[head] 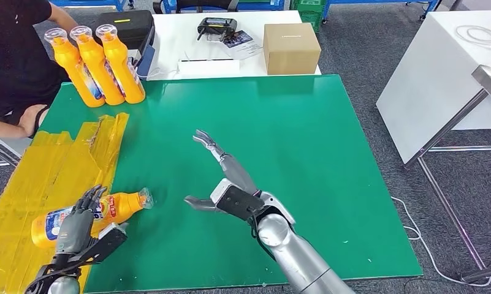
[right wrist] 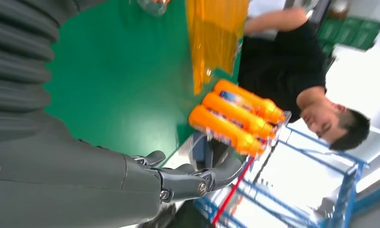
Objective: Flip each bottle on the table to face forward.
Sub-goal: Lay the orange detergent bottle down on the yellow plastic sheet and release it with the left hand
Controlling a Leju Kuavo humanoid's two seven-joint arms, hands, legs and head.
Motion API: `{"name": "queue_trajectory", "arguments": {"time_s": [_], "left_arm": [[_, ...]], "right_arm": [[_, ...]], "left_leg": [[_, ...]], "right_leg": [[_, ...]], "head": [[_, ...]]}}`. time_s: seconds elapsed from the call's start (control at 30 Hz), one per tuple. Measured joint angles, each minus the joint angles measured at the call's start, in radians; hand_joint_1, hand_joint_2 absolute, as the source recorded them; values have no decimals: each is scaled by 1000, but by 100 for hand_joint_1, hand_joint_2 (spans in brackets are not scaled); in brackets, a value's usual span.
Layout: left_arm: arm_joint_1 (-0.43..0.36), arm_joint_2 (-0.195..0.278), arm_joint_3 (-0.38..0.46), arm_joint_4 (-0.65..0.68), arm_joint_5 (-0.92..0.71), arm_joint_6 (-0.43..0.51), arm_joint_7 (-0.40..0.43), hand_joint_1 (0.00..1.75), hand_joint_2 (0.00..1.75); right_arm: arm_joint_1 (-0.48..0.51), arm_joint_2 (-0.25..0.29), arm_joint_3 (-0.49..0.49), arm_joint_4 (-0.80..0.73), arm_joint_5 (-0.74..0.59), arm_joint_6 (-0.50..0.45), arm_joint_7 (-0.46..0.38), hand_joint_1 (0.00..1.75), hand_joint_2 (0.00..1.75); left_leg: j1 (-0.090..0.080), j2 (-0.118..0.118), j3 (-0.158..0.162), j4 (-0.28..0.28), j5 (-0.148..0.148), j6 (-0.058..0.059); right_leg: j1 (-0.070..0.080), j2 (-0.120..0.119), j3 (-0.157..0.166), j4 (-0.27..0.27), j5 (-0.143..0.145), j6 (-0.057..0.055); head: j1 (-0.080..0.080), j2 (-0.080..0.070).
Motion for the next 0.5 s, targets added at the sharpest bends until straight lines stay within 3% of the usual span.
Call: {"name": "queue_trajectory", "arguments": {"time_s": [0.2,0.33,0.5], "left_arm": [[36,-123,85,-237,380,-197,-117,0,0],[63,-187,136,-340,431,-245,-149,0,0],[78,-230,167,-397,454,-265,-170,0,0]], "right_arm": [[102,20,-25,-91,60,-2,-32,0,0],[155,22,-40,-132,72,5,-50,0,0],[180,26,-52,-161,74,9,-62,0,0]], "left_leg": [[-1,0,-6,0,-1,0],[-1,0,-8,0,-1,0],[0,0,-8,0,-1,0]], "right_leg": [[0,0,-6,-1,0,0],[0,0,-9,-1,0,0],[0,0,-9,-1,0,0]], "head": [[0,0],[0,0],[0,0]]}}
